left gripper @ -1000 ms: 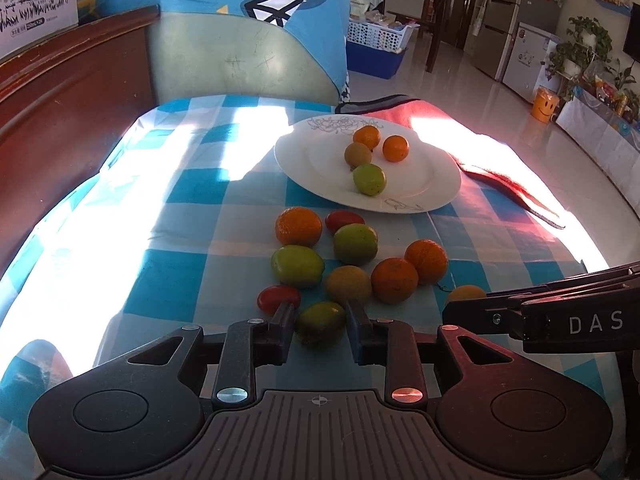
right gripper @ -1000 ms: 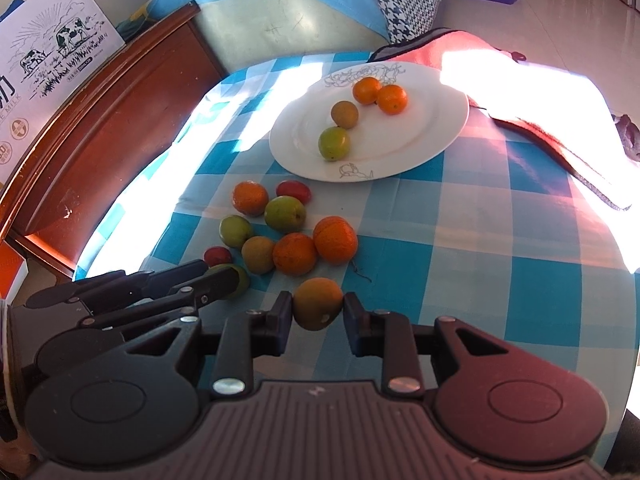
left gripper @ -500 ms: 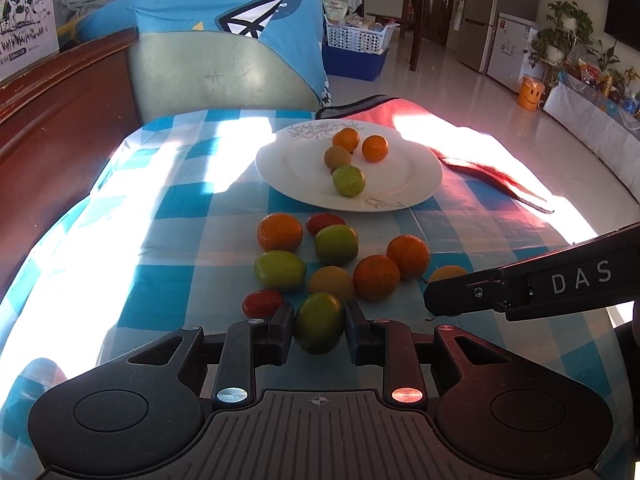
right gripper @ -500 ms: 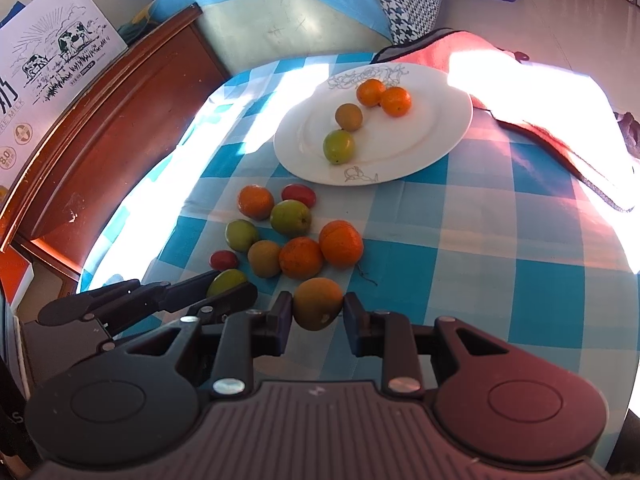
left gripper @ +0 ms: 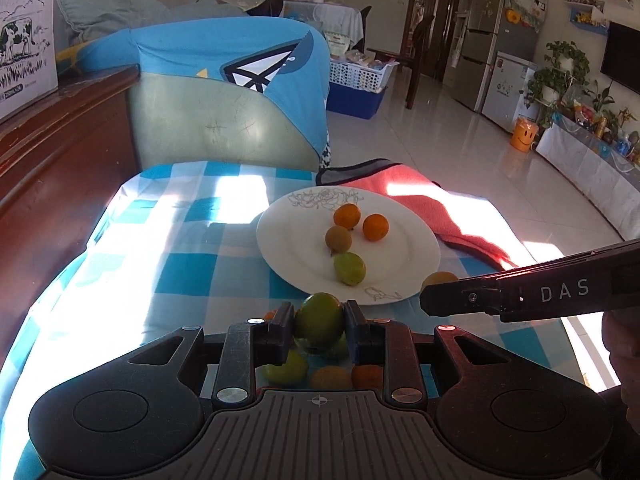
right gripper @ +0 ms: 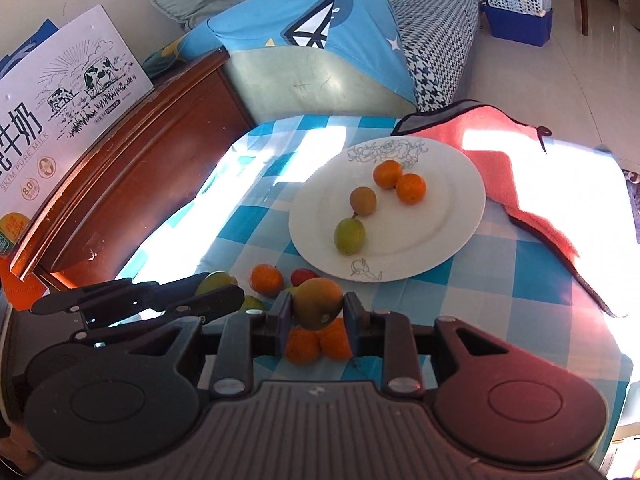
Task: Organize fruits
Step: 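Carry the orange and green fruit onto the white plate and open both tools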
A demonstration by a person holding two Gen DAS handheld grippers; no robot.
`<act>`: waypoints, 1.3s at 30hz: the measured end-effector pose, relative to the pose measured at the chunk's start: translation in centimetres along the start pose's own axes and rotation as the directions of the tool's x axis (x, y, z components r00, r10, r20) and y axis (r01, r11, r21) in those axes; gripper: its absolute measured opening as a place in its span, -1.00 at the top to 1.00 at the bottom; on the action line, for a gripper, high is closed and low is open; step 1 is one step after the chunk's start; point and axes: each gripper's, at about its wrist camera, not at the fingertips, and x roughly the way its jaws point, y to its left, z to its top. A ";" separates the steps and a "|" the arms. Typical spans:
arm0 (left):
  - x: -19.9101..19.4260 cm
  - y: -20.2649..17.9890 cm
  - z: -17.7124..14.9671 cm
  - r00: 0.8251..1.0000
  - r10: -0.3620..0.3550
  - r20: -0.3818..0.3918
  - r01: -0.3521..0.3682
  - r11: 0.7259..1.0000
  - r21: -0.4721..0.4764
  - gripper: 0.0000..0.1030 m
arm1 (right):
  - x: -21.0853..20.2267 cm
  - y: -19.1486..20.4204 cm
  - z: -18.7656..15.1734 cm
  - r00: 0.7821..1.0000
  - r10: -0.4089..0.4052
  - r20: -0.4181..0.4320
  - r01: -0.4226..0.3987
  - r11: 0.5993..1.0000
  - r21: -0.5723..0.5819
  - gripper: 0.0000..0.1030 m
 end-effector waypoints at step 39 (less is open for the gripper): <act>9.4 1.2 5.3 0.999 -0.017 -0.048 0.018 1.000 0.004 0.42 | 5.9 -3.9 4.5 0.995 -0.099 0.001 0.097 0.984 0.151 0.39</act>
